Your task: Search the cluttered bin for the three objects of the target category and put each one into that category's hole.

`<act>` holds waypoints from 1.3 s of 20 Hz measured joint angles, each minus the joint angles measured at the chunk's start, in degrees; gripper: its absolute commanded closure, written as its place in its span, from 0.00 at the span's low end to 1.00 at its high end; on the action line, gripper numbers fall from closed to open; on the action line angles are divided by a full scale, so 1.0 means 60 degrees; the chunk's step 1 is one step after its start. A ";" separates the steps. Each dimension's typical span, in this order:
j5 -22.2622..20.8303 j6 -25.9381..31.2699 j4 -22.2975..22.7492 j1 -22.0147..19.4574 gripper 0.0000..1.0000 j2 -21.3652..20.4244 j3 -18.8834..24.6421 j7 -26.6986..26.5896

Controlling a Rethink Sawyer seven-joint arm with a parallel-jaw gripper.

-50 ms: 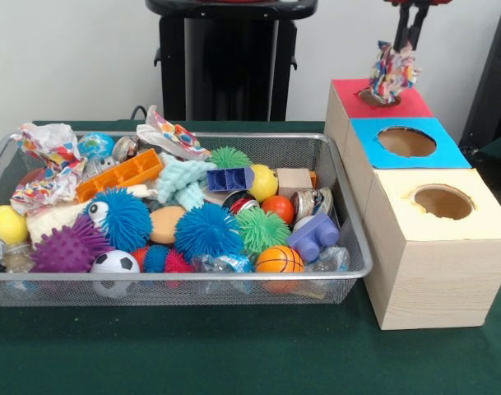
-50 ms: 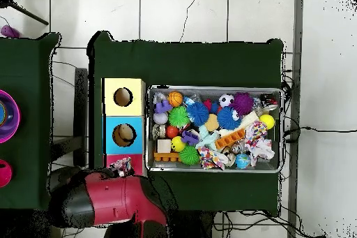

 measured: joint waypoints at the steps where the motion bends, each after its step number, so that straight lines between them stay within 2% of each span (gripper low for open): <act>1: 0.0053 -0.0001 -0.0016 0.0047 1.00 0.0128 0.0001 0.0039; 10: 0.0059 -0.0001 -0.0238 0.0005 1.00 0.0824 0.0001 0.0045; 16: 0.0059 -0.0001 -0.0818 -0.0111 1.00 0.1105 0.0001 0.0045; 26: 0.0055 0.0038 -0.1462 -0.0145 1.00 0.1129 0.0001 0.0045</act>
